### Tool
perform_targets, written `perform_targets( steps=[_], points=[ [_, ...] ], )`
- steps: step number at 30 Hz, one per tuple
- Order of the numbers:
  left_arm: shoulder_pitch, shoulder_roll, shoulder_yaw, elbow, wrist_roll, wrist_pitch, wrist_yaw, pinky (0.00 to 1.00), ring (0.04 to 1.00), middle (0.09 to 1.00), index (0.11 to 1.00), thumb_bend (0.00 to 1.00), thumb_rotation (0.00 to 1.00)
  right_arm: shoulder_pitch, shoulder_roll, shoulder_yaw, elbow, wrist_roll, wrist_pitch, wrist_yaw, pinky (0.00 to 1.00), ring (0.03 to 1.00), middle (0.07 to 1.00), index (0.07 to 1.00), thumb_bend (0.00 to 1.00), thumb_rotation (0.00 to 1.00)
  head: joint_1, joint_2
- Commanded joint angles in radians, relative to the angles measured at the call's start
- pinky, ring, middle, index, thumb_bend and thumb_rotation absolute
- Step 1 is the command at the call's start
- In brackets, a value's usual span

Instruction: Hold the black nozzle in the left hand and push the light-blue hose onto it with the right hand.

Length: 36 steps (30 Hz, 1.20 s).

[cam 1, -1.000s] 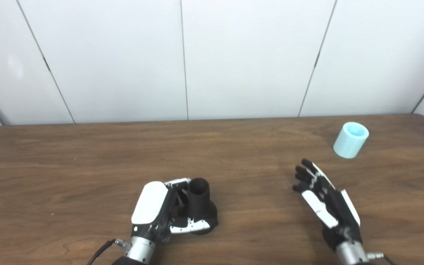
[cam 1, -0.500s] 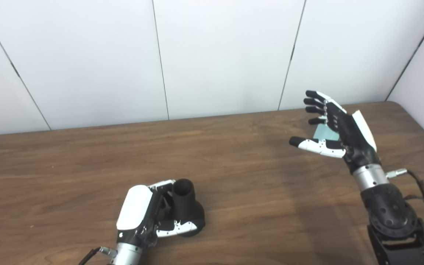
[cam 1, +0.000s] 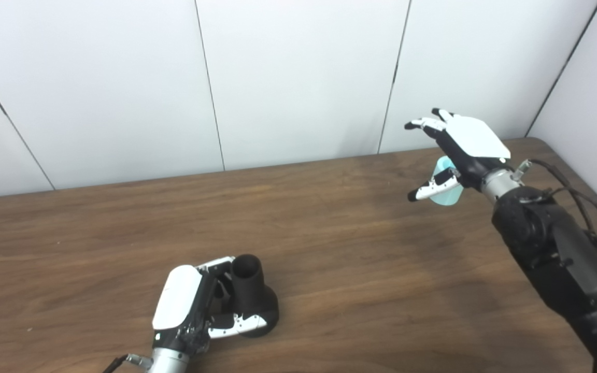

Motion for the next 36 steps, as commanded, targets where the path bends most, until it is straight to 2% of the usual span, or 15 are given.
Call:
perform_targets(
  steps=[1, 8, 10, 15, 19, 21, 27, 31, 32, 34, 36],
  points=[
    [0.069, -0.001, -0.012, 0.096, -0.012, -0.02, -0.001, 0.33, 0.41, 0.516, 0.499, 0.47, 0.0, -0.054, -0.034, 0.004, 0.031, -0.041, 0.02, 0.004, 1.0, 1.0, 0.918, 0.874, 0.91, 0.28, -0.003, -0.002],
    [0.071, 0.01, -0.009, 0.093, -0.017, -0.027, -0.013, 0.29, 0.397, 0.517, 0.515, 0.47, 0.0, -0.126, -0.038, 0.03, 0.202, -0.06, 0.023, -0.007, 1.0, 1.0, 0.929, 0.88, 0.92, 0.26, -0.001, -0.003],
    [0.071, 0.012, -0.007, 0.095, -0.015, -0.031, -0.013, 0.29, 0.403, 0.524, 0.511, 0.47, 0.0, -0.144, -0.032, 0.022, 0.238, -0.042, 0.027, -0.011, 0.99, 1.0, 0.931, 0.883, 0.93, 0.26, 0.0, -0.002],
    [0.074, 0.013, -0.001, 0.087, -0.023, -0.025, -0.027, 0.31, 0.403, 0.52, 0.507, 0.47, 0.0, -0.157, -0.014, -0.004, 0.253, -0.005, 0.039, -0.039, 0.89, 0.982, 0.926, 0.881, 0.94, 0.22, 0.0, 0.004],
    [0.075, 0.013, 0.0, 0.083, -0.029, -0.016, -0.041, 0.29, 0.4, 0.529, 0.513, 0.47, 0.0, -0.156, -0.018, -0.002, 0.266, 0.013, 0.007, -0.066, 0.77, 0.905, 0.889, 0.866, 0.96, 0.19, -0.002, 0.003],
    [0.073, 0.015, -0.001, 0.087, -0.033, -0.025, -0.042, 0.29, 0.397, 0.523, 0.516, 0.47, 0.0, -0.155, -0.021, 0.0, 0.276, 0.02, -0.004, -0.083, 0.7, 0.835, 0.86, 0.85, 0.95, 0.17, -0.002, 0.003],
    [0.066, 0.018, -0.001, 0.097, -0.038, -0.033, -0.042, 0.28, 0.389, 0.513, 0.522, 0.47, 0.0, -0.15, -0.033, -0.001, 0.329, 0.048, -0.079, -0.147, 0.63, 0.724, 0.791, 0.807, 0.93, 0.13, -0.001, 0.004],
    [0.066, 0.019, -0.001, 0.091, -0.033, -0.021, -0.048, 0.29, 0.399, 0.509, 0.538, 0.47, 0.0, -0.148, -0.034, 0.007, 0.35, 0.043, -0.07, -0.155, 0.55, 0.667, 0.749, 0.779, 0.92, 0.13, 0.004, 0.008],
    [0.066, 0.02, -0.001, 0.09, -0.033, -0.023, -0.048, 0.29, 0.393, 0.506, 0.531, 0.47, 0.0, -0.149, -0.036, 0.011, 0.363, 0.04, -0.074, -0.158, 0.48, 0.602, 0.701, 0.77, 0.92, 0.13, 0.005, 0.009],
    [0.067, 0.021, -0.001, 0.09, -0.034, -0.025, -0.048, 0.28, 0.388, 0.507, 0.522, 0.47, 0.0, -0.148, -0.038, 0.015, 0.372, 0.039, -0.077, -0.16, 0.46, 0.587, 0.684, 0.756, 0.91, 0.14, 0.006, 0.01],
    [0.066, 0.024, -0.001, 0.093, -0.03, -0.032, -0.041, 0.29, 0.387, 0.506, 0.521, 0.47, 0.0, -0.142, -0.038, 0.018, 0.358, 0.037, -0.072, -0.154, 0.5, 0.607, 0.695, 0.738, 0.91, 0.13, 0.006, 0.013]
  ],
)
